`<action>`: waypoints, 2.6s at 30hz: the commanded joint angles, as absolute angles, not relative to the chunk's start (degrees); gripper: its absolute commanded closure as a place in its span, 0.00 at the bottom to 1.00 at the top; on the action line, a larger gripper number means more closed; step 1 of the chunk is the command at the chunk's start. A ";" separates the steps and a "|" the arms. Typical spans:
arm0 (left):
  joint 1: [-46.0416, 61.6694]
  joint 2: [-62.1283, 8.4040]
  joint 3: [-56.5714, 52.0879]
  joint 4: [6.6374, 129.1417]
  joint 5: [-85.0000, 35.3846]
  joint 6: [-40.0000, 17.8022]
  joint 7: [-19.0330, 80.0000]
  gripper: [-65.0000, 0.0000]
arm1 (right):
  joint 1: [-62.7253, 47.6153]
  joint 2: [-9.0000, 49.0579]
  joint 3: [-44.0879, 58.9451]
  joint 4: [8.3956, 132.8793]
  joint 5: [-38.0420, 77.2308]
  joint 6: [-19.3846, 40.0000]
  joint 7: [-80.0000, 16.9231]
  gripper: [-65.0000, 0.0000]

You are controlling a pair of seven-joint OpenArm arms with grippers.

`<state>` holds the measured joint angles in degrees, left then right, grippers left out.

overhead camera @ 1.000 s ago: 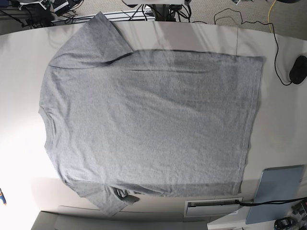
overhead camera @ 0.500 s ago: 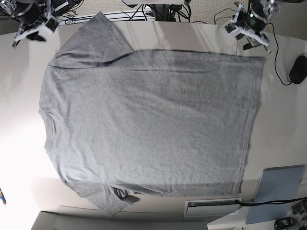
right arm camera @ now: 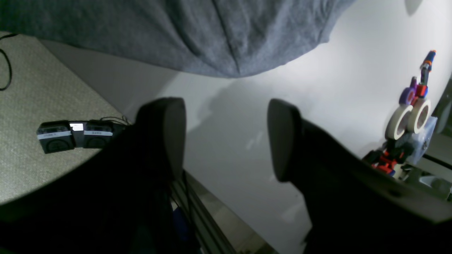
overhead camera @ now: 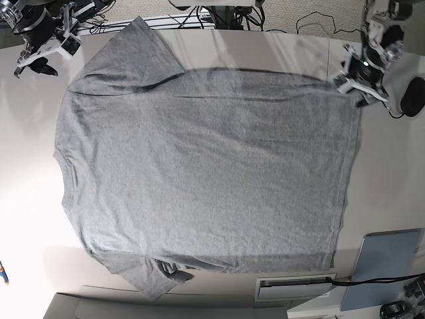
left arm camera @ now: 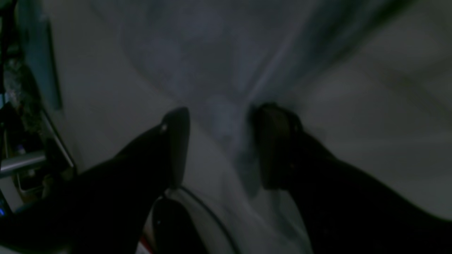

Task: Fold the T-shirt properly
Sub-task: 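Move both grippers to the shoulder corners of the shirt and grasp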

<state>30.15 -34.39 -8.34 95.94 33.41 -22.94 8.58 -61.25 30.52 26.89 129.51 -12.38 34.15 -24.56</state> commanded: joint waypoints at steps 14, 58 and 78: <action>30.55 -36.01 -8.21 92.47 40.97 -36.75 -1.91 1.00 | -58.76 31.14 23.24 130.39 -23.77 36.69 -17.32 0.45; 30.63 -33.19 -8.23 92.47 43.31 -35.90 -0.93 1.00 | -41.91 44.91 -6.07 112.71 -26.15 37.95 -23.83 0.45; 30.63 -33.19 -8.21 92.47 43.29 -35.90 -0.95 1.00 | -31.83 41.43 -15.99 103.63 -29.26 34.92 -22.41 0.47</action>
